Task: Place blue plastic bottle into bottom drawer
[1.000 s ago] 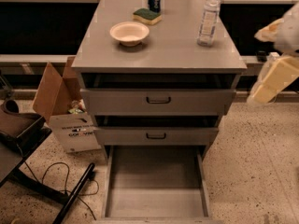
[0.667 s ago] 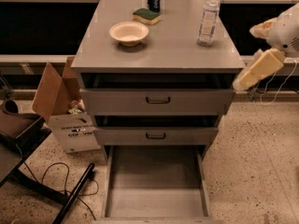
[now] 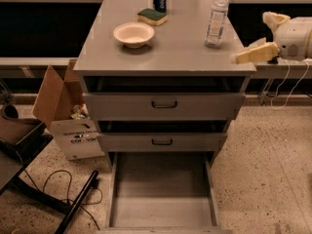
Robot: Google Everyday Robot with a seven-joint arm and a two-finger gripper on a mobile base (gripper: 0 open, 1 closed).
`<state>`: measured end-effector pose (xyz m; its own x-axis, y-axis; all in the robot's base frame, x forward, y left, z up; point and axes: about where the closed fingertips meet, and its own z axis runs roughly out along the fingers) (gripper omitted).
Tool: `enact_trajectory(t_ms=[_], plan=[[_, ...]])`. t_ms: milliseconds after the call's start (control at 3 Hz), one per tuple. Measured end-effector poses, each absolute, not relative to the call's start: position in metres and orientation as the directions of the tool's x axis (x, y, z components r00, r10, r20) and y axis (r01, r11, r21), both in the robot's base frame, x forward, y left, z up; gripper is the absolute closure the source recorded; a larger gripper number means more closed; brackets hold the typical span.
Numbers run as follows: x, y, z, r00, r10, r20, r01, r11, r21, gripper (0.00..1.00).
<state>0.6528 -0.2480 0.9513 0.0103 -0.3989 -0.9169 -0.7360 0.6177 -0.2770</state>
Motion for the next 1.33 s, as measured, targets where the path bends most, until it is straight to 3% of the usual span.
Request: enact_trajectory(t_ms=[333, 667, 1333], plan=[[0.680, -0.251, 0.966, 0.114, -0.301, -0.947, -0.679, 0.672, -0.296, 0.00], [0.685, -0.247, 0.969, 0.136, -0.288, -0.948, -0.672, 0.676, -0.302, 0.00], [0.732, -0.238, 0.973, 0.121, -0.174, -0.977, -0.646, 0.733, -0.211, 0.00]])
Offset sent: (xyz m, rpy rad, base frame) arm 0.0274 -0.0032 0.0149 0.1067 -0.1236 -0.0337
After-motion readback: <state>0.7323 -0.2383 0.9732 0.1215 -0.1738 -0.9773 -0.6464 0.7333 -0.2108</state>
